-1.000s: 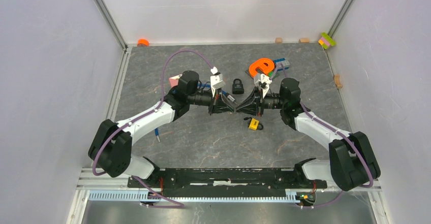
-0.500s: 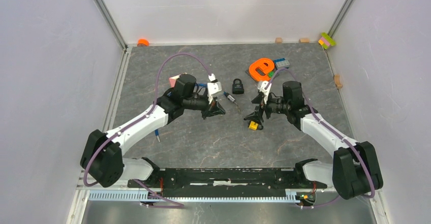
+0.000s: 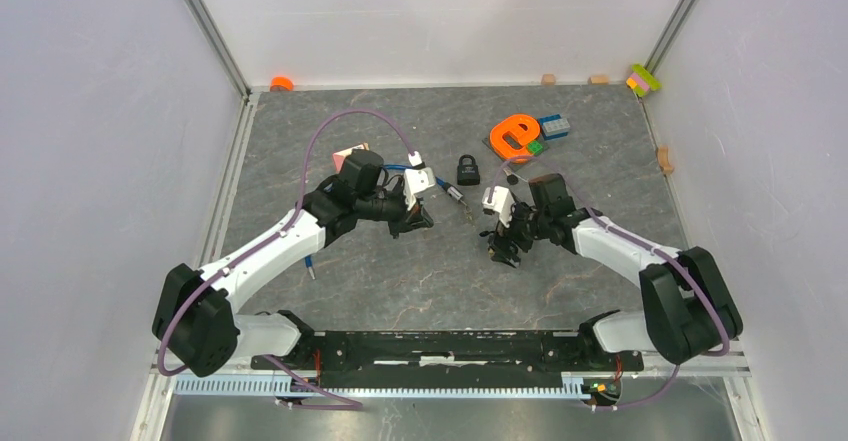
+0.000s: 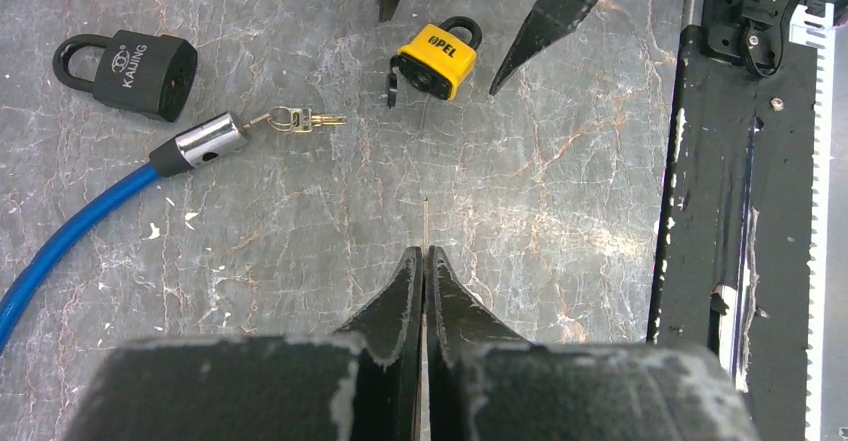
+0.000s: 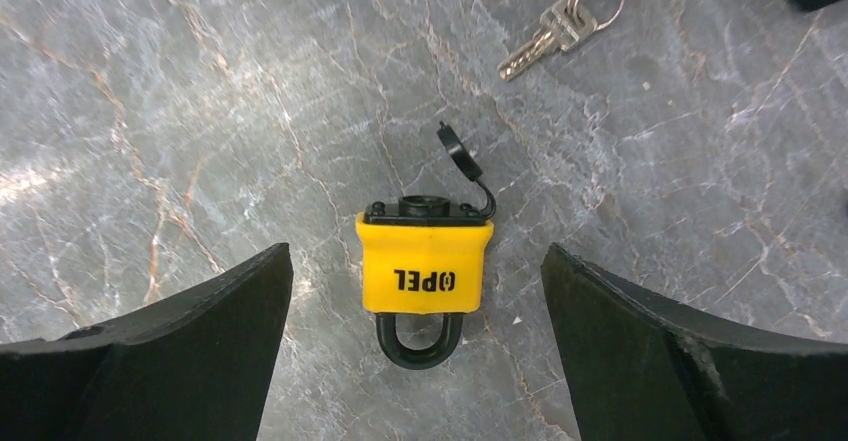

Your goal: Unlock with the key

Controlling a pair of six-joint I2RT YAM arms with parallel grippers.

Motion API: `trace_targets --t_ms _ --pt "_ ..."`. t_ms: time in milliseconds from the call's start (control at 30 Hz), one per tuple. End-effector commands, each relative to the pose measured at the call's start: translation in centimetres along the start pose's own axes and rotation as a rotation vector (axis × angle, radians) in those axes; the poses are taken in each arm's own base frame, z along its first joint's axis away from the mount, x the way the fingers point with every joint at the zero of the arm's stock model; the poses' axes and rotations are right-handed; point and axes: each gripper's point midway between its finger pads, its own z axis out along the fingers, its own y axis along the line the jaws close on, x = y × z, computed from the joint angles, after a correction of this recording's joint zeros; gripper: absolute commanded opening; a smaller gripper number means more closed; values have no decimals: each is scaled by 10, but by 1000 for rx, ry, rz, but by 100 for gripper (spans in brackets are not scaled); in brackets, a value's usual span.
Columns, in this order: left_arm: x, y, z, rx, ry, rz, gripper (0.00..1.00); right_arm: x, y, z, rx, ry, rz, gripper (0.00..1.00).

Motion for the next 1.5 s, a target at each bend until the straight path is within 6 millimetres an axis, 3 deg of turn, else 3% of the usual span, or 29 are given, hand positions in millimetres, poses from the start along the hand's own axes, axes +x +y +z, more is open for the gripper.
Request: trace_targets --t_ms 0,167,467,567,667,800,1067,1267,1467 --pt "-8 -4 -6 14 -29 44 2 2 -15 3 40 57 -51 98" --pt "-6 -7 -5 31 -26 38 2 8 -17 10 54 98 -71 98" --pt "-3 -11 -3 55 -22 9 2 8 -12 21 27 109 -89 74" --pt "-2 -11 -2 51 -22 1 2 10 -11 24 10 118 -89 58" --pt "-2 -10 -1 50 -25 -25 2 5 -9 23 -2 105 -95 32" --pt "-1 -19 4 122 -13 -85 2 -25 -14 12 24 15 -166 0" --pt "-32 -45 11 382 -1 -304 2 -123 -16 -32 115 -330 -398 0" --pt "-65 -46 18 455 -61 -418 2 -147 -3 -45 65 -414 -410 0" --pt "-73 -41 29 446 -103 -550 2 -162 15 -56 -8 -491 -400 0"
